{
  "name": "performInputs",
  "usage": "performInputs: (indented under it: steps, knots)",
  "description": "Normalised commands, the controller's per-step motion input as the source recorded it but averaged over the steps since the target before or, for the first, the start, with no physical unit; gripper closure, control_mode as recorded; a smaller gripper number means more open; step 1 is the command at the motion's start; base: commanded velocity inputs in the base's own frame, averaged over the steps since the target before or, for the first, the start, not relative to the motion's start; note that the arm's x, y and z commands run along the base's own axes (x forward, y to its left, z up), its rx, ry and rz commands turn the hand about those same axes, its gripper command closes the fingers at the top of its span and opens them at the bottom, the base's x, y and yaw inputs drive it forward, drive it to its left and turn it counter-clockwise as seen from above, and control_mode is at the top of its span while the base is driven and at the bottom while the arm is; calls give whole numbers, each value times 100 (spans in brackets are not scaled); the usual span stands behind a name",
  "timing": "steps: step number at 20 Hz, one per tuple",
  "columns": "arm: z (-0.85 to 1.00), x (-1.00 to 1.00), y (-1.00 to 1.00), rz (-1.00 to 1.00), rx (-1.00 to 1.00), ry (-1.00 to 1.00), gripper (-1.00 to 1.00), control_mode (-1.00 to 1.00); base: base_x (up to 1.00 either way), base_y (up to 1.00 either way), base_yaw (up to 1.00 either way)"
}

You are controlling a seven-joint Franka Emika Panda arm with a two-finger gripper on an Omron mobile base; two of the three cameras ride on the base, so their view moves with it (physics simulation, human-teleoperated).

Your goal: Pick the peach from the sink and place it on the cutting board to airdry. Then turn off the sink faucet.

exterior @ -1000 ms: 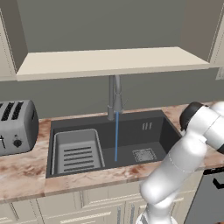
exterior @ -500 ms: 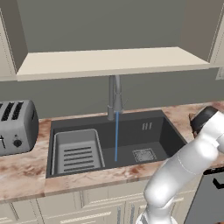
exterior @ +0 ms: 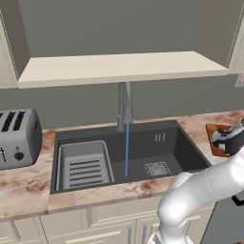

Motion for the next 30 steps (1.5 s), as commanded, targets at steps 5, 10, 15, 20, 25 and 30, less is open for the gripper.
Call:
performInputs:
  steps: [5,10,15,20,25,30]
  knots:
    - [12,0,0,6,0,-7,-100,-100,0,0,0]
    - [36,0,0,7,0,-13,-100,-100,0,0,0]
    - [54,-1,1,6,0,-12,-100,-100,0,0,0]
    - [61,-18,23,11,0,-9,-100,-100,0,0,0]
    - [36,-34,43,22,-4,-5,-100,-100,0,0,0]
    - [4,-61,84,16,-22,-23,-100,-100,0,0,0]
